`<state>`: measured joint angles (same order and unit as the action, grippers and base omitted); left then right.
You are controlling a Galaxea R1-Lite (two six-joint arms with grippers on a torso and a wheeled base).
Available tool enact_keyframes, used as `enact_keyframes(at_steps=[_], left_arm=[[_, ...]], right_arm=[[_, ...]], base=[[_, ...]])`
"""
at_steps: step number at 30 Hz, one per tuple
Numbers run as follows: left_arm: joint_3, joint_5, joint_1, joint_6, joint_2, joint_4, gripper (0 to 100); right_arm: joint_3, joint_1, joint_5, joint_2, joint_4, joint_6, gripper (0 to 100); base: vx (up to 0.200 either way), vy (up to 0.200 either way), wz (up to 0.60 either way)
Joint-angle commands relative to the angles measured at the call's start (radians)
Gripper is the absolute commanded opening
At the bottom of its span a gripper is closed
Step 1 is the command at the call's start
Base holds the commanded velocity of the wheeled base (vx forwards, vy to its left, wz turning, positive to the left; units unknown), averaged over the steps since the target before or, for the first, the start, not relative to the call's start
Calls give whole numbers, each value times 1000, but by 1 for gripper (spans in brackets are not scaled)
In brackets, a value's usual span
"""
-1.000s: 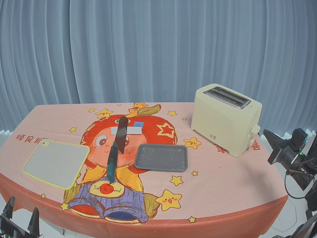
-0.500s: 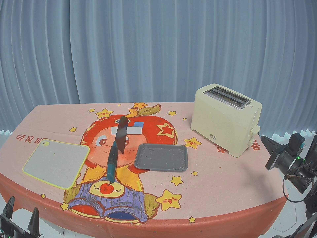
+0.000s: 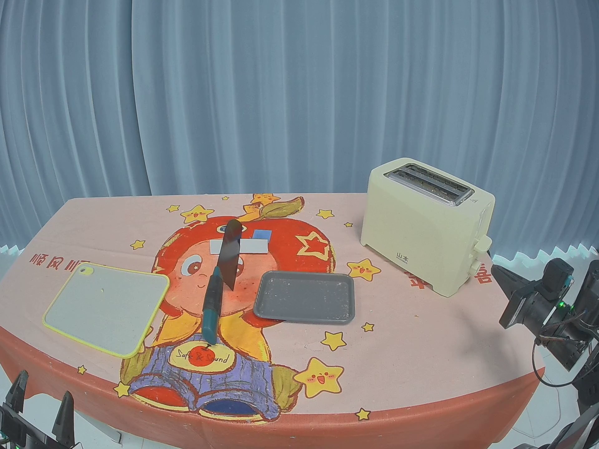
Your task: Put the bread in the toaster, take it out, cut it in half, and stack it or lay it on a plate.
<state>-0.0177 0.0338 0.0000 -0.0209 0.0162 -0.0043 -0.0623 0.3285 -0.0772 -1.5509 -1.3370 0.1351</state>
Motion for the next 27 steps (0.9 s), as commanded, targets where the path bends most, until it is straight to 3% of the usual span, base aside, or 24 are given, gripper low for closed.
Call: enact_keyframes(at_steps=[1, 7, 14, 19, 27], left_arm=[[18, 1, 0, -1, -7, 0, 100], [18, 0, 0, -1, -7, 0, 100], [18, 0, 0, -1, -7, 0, 100], [18, 0, 0, -1, -7, 0, 100], [18, 0, 0, -1, -7, 0, 100]], right_arm=[[10, 1, -7, -8, 4, 1, 0], [33, 3, -73, -64, 2, 18, 0], [44, 0, -75, -94, -1, 43, 0], [-27, -8, -62, -117, 12, 52, 0], [-140, -9, -53, -143, 187, 46, 0]], base=[[0, 0, 0], [0, 0, 0], [0, 0, 0], [0, 0, 0], [0, 0, 0]])
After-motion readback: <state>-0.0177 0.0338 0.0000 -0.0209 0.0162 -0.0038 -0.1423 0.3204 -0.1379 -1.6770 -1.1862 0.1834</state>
